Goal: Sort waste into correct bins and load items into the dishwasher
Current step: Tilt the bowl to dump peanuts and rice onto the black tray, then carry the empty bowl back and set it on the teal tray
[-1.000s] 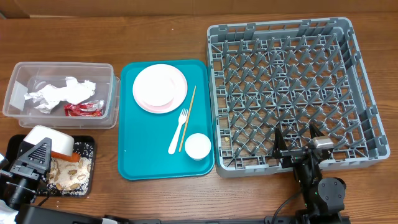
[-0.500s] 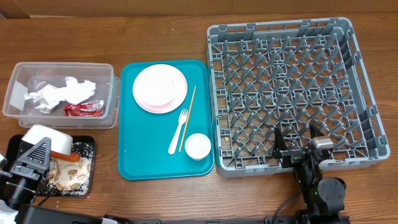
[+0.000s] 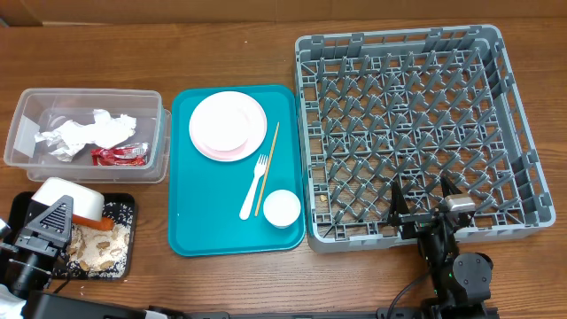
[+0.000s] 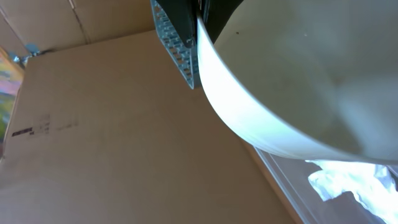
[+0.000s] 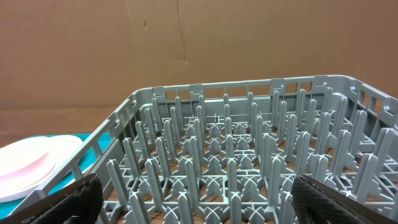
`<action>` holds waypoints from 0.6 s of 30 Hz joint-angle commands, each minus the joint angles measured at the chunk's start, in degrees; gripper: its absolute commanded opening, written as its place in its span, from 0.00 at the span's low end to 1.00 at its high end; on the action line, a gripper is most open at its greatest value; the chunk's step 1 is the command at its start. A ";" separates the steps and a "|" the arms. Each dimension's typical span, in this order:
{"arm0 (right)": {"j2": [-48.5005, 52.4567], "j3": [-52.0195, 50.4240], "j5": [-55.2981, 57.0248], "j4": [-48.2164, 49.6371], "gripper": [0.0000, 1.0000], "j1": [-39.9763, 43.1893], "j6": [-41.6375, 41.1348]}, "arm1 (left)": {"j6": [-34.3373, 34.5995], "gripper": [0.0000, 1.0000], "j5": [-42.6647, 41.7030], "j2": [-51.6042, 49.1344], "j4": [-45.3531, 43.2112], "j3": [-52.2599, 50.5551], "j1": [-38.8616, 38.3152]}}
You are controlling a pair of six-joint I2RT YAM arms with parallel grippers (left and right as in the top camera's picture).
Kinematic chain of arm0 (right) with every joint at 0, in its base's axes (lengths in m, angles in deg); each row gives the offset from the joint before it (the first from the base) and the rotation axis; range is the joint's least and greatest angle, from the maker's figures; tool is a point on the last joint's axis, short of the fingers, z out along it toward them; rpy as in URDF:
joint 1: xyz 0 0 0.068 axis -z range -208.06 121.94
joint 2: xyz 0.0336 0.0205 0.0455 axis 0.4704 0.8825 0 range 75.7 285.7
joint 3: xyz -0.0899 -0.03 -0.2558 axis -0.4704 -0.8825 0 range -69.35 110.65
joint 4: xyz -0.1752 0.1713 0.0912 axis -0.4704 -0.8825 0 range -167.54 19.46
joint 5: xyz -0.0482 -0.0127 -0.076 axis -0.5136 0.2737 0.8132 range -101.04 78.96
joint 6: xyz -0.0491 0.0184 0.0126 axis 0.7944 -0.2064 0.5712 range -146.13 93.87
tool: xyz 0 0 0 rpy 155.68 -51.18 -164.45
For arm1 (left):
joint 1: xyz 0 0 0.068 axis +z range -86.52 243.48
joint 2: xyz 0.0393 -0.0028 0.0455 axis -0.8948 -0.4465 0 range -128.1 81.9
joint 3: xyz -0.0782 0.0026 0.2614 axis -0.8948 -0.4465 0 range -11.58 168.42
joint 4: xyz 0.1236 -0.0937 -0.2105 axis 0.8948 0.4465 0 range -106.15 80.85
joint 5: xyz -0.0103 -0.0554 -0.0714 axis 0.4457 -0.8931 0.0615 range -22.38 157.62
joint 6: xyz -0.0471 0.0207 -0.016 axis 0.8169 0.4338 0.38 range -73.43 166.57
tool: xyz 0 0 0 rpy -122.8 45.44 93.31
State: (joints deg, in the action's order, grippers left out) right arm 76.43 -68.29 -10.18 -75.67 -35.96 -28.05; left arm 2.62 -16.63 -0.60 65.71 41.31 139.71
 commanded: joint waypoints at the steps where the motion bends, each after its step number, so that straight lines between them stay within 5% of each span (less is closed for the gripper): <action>1: -0.44 -0.61 0.52 0.48 1.00 -0.17 0.04 | 0.37 0.04 0.17 0.81 -3.72 -0.07 0.17; 3: -0.44 -0.61 0.52 0.46 1.00 -0.17 0.04 | 7.06 0.04 1.03 0.76 -0.37 -0.04 -0.11; 6: -0.44 -0.61 0.52 0.46 1.00 -0.17 0.04 | -2.45 0.04 -1.29 0.87 -1.07 -0.04 -0.17; 10: -0.44 -0.61 0.50 0.48 1.00 -0.17 0.04 | 3.80 0.04 0.74 0.39 -3.26 -0.07 -0.61; 18: -0.44 -0.61 0.52 0.46 1.00 -0.17 0.04 | 2.73 0.04 0.90 0.44 -3.76 -0.07 -1.01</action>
State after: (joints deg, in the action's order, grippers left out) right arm 76.43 -68.29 -10.15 -75.67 -35.98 -28.05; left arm 4.88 -15.69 -0.56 62.11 41.24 138.94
